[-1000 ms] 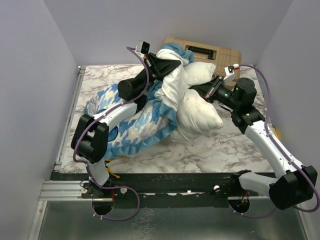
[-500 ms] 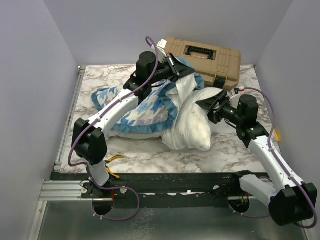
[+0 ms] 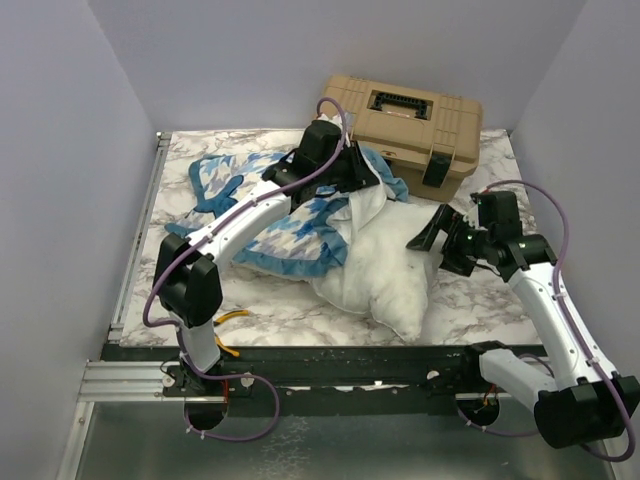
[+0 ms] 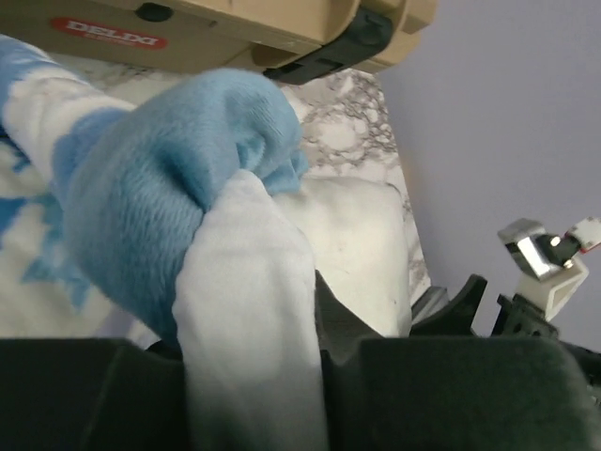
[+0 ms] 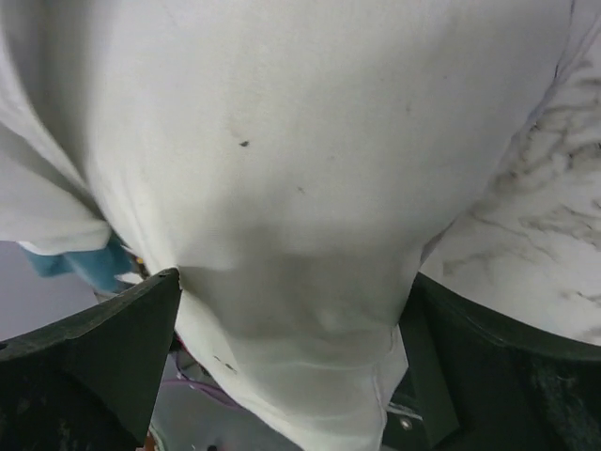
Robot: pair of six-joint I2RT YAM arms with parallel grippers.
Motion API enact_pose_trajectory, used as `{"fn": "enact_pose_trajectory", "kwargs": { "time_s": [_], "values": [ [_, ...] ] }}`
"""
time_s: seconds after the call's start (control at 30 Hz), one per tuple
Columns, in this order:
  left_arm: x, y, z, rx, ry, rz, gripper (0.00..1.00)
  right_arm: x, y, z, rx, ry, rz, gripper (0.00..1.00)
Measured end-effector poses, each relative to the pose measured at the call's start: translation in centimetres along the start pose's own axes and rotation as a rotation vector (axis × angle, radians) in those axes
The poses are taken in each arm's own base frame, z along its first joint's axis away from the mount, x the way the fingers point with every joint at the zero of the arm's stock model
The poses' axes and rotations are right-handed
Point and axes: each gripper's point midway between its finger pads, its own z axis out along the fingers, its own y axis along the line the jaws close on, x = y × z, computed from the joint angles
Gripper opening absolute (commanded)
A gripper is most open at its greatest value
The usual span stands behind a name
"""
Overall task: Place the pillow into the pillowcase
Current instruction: Stuff the pillow into the pillowcase.
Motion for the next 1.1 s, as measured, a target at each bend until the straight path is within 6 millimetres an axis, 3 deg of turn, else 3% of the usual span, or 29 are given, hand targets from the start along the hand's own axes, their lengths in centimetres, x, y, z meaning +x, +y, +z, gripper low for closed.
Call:
{"fn": "enact_pose_trajectory", "kwargs": {
  "time_s": [0.17, 0.2, 0.23, 0.3, 0.37, 0.47, 0.57, 0.6, 0.63, 0.67, 0.77, 0.87, 0.97, 1.1],
  "values": [
    [0.4, 0.9, -0.6, -0.058, 0.007, 0.049, 0.43, 3.6, -2.3, 0.7, 0.042, 0.137, 0.023, 0.96],
    [0.6, 0.7, -0.7, -0.056, 0.011, 0.054, 0.47, 4.1, -2.3, 1.0, 0.025, 0.164, 0.034, 0.89],
    [0.7, 0.4, -0.7, -0.051, 0.015, 0.064, 0.52, 4.6, -2.2, 1.4, 0.006, 0.187, 0.049, 0.76],
    [1.3, -1.0, -1.0, -0.035, 0.034, 0.097, 0.61, 5.6, -1.7, 3.0, -0.067, 0.235, 0.109, 0.43],
    [2.2, -2.8, -1.4, -0.038, 0.052, 0.157, 0.67, 6.7, -1.5, 4.9, -0.145, 0.276, 0.19, 0.25],
    [3.3, -5.5, -2.8, -0.085, 0.058, 0.276, 0.72, 7.3, -1.3, 7.2, -0.21, 0.333, 0.312, 0.19],
    [4.6, -6.6, -4.9, -0.19, 0.046, 0.386, 0.78, 5.9, 0.2, 8.1, -0.269, 0.344, 0.337, 0.18],
    [5.2, -6.0, -5.7, -0.236, 0.055, 0.409, 0.81, 5.1, 0.9, 8.2, -0.289, 0.335, 0.329, 0.18],
    [6.0, -4.7, -6.8, -0.305, 0.067, 0.436, 0.94, 4.3, 1.6, 8.2, -0.311, 0.322, 0.317, 0.19],
    [6.6, -3.3, -7.7, -0.363, 0.081, 0.452, 0.98, 3.5, 2.3, 8.2, -0.331, 0.309, 0.306, 0.19],
    [8.6, 2.1, -11.2, -0.546, 0.134, 0.485, 0.99, 2.0, 3.7, 8.2, -0.384, 0.278, 0.28, 0.18],
    [10.4, 6.0, -14.3, -0.645, 0.172, 0.498, 0.99, 1.9, 3.9, 8.2, -0.396, 0.277, 0.283, 0.18],
    [12.0, 8.2, -16.8, -0.664, 0.195, 0.505, 0.96, 2.1, 3.8, 8.3, -0.403, 0.281, 0.293, 0.18],
    [13.0, 9.9, -16.8, -0.666, 0.171, 0.505, 0.78, 2.4, 3.7, 8.3, -0.405, 0.291, 0.305, 0.18]
  ]
}}
